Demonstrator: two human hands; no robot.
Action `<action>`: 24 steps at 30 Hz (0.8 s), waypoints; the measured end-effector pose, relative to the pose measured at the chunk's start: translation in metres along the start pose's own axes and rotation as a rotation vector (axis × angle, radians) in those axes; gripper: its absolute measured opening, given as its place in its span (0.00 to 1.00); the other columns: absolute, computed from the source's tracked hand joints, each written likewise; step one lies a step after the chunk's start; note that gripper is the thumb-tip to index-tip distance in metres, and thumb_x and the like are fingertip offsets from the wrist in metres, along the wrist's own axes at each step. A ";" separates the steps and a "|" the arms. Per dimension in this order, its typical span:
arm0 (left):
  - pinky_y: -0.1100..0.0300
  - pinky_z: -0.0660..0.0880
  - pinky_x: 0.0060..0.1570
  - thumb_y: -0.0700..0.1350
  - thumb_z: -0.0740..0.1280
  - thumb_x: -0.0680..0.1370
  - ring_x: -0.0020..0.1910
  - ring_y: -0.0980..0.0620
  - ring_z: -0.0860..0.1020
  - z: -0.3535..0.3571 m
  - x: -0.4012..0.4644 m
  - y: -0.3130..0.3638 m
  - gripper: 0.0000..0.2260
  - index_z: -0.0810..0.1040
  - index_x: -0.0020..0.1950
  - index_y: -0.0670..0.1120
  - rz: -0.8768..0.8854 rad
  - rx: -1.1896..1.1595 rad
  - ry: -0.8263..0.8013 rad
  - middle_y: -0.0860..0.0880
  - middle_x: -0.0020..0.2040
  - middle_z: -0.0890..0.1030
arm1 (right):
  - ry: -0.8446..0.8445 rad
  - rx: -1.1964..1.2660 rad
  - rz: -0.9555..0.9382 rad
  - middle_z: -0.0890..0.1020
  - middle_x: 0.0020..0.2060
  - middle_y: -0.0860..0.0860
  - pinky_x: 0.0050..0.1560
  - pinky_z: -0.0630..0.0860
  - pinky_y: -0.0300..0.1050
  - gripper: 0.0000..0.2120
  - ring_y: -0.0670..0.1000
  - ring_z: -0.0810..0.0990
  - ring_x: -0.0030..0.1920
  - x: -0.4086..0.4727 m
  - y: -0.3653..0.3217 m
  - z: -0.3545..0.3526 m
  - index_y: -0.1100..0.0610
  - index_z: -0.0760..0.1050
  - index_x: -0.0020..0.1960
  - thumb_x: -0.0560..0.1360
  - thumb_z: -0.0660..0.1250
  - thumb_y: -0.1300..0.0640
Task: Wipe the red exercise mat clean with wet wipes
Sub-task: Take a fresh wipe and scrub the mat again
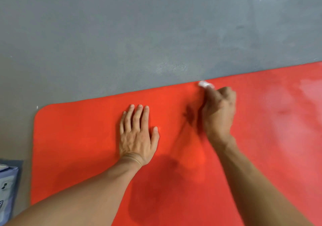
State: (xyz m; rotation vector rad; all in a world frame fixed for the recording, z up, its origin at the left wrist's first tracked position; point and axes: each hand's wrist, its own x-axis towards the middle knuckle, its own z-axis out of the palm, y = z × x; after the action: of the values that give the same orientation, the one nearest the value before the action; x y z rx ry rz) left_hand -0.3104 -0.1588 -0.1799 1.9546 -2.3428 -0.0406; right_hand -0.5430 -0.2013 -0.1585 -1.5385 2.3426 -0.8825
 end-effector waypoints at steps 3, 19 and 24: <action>0.38 0.57 0.79 0.55 0.59 0.80 0.81 0.39 0.62 -0.001 0.000 0.001 0.31 0.67 0.80 0.42 0.002 0.004 0.005 0.42 0.78 0.69 | -0.252 0.093 -0.247 0.72 0.43 0.49 0.45 0.74 0.47 0.19 0.51 0.70 0.46 -0.060 -0.044 0.013 0.54 0.81 0.64 0.77 0.59 0.61; 0.38 0.58 0.79 0.54 0.60 0.81 0.81 0.38 0.62 -0.001 0.001 0.001 0.30 0.67 0.80 0.41 0.013 -0.003 0.033 0.41 0.78 0.70 | -0.372 0.199 -0.283 0.75 0.44 0.50 0.46 0.73 0.39 0.11 0.51 0.74 0.47 -0.085 -0.031 -0.007 0.54 0.81 0.60 0.80 0.67 0.53; 0.39 0.57 0.79 0.54 0.60 0.80 0.81 0.39 0.62 0.000 0.000 0.000 0.30 0.68 0.80 0.41 0.012 -0.007 0.039 0.41 0.77 0.70 | -0.110 -0.040 -0.067 0.70 0.45 0.53 0.50 0.66 0.38 0.17 0.55 0.71 0.49 -0.027 0.041 -0.040 0.54 0.79 0.66 0.79 0.69 0.64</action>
State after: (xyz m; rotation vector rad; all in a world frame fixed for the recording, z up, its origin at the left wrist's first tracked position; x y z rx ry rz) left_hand -0.3104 -0.1592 -0.1795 1.9206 -2.3261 -0.0104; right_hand -0.5815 -0.1509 -0.1546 -1.6465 2.2570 -0.7494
